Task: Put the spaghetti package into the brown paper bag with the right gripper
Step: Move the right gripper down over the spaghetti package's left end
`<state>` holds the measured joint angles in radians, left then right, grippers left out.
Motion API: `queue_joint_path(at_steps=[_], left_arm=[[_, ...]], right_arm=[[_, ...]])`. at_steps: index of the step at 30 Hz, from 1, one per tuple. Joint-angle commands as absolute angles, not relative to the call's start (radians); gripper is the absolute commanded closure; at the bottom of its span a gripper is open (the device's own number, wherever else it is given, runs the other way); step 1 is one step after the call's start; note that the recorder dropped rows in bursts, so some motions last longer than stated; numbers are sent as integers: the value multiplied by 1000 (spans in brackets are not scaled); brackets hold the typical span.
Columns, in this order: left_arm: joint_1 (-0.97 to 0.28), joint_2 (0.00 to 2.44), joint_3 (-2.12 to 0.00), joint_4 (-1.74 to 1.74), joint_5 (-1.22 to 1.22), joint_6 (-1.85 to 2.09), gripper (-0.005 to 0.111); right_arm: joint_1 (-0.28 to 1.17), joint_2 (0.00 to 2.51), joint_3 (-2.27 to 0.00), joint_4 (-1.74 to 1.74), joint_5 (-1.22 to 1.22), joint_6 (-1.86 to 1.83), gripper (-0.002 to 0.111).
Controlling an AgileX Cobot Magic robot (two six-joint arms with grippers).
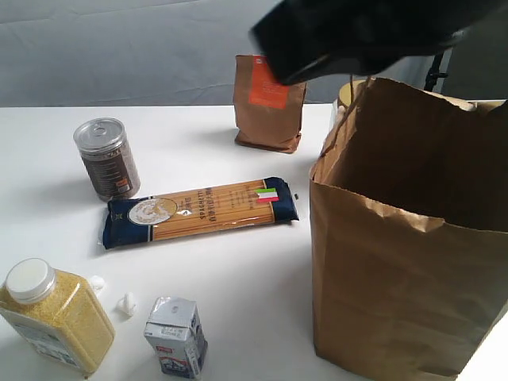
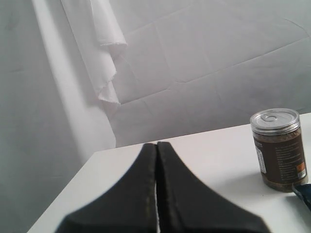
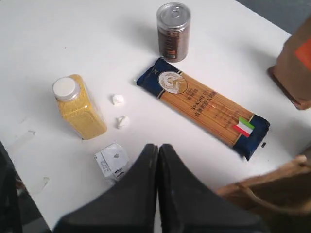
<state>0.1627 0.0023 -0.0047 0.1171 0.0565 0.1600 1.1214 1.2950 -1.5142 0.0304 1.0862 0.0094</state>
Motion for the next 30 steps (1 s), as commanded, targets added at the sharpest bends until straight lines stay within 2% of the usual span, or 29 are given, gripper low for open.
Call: queue_joint_path(at_steps=[1, 6, 10, 13, 17, 19, 30], left_arm=[[165, 0, 0, 113, 52, 156, 107], [165, 0, 0, 113, 52, 156, 107], [165, 0, 0, 113, 52, 156, 107], [165, 0, 0, 113, 52, 156, 107], [165, 0, 0, 113, 52, 156, 107], [165, 0, 0, 113, 52, 156, 107], [165, 0, 0, 113, 52, 156, 107]], right_arm=[[1211, 1472, -1644, -86, 1155, -25, 108], [1237, 1698, -1822, -86, 1221, -189, 108], [1237, 1848, -1945, -115, 1221, -314, 91], [1235, 1936, -1995, -128, 1221, -370, 66], [1214, 2022, -2014, -147, 1215, -400, 21], [1200, 2064, -2014, -164, 1203, -451, 10], [1127, 2313, -2014, -153, 977, -567, 9]])
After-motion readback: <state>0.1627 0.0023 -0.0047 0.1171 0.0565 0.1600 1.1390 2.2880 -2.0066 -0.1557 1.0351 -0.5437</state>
